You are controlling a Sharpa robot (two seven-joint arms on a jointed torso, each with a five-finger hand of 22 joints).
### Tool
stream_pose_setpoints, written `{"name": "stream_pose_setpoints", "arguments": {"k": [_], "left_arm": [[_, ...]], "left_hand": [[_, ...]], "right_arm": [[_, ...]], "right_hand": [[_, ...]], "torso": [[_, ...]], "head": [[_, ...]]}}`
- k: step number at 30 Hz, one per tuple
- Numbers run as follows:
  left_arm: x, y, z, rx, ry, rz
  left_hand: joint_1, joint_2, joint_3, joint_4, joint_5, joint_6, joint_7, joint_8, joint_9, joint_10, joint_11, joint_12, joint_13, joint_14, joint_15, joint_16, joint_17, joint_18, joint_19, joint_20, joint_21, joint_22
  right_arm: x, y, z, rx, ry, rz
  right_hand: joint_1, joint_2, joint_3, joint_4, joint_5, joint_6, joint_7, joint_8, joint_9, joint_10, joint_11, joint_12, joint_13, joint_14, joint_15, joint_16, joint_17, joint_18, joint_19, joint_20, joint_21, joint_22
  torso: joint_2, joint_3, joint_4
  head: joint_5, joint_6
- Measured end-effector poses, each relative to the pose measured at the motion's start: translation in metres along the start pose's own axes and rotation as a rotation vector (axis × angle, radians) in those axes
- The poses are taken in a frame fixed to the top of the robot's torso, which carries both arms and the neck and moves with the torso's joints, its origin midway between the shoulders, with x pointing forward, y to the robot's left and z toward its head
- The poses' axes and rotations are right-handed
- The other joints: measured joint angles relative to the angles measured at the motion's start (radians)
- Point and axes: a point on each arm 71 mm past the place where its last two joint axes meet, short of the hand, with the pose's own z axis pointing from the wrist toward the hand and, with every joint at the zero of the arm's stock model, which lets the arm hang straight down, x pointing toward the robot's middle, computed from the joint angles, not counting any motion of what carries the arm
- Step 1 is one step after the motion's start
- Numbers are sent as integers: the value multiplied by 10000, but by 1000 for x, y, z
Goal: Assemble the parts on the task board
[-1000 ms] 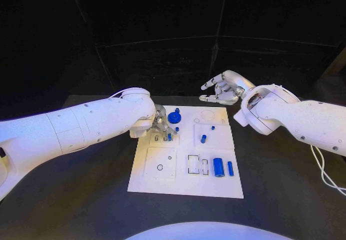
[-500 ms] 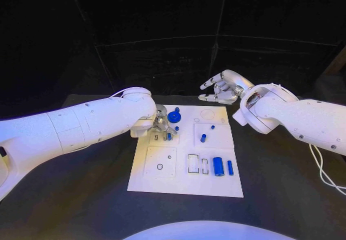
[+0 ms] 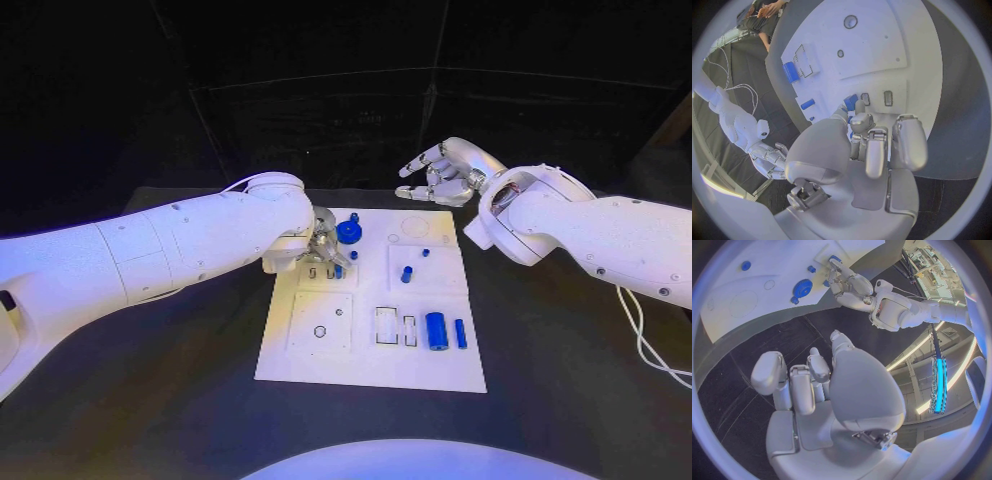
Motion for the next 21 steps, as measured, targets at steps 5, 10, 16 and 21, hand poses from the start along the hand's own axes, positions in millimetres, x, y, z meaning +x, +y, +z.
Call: {"name": "stream_pose_setpoints", "arguments": {"k": [5,10,16,21], "left_arm": [[0,0,0,4,48,5],[1,0,0,-8,153,51],[2,0,0,-15,271,119],[2,0,0,-27,320,144]], "left_hand": [[348,-84,283,-200,0,-51,22,0,67,0,0,0,0,0,0,0,0,0,0,0,0,23],[438,-120,321,-239,0,-51,22,0,93,0,0,0,-1,0,0,0,0,0,0,0,0,38],[351,-295,322,-225,0,-51,22,0,127,0,0,0,-2,0,1,0,0,0,0,0,0,56],[174,-472,219,-51,0,-51,22,0,164,0,0,0,4,0,1,0,0,0,0,0,0,70]], "right_arm": [[0,0,0,-3,11,0],[0,0,0,-5,21,1],[1,1,0,-16,37,4],[1,1,1,-25,50,8]], "right_hand": [[0,0,0,0,0,0,0,0,0,0,0,0,1,0,0,0,0,0,0,0,0,0],[0,0,0,0,0,0,1,0,0,0,0,0,1,0,0,0,-1,-1,0,0,0,1],[0,-1,-25,25,0,0,1,0,0,0,0,0,2,0,0,0,-1,-1,0,0,0,1],[1,-1,-25,25,0,0,1,0,0,0,0,0,2,0,0,0,-1,0,0,0,0,2]], "torso": [[0,-2,0],[0,-2,0],[0,-4,0],[1,-7,0]], "head": [[0,-31],[-6,-50],[-16,-71],[-17,-76]]}}
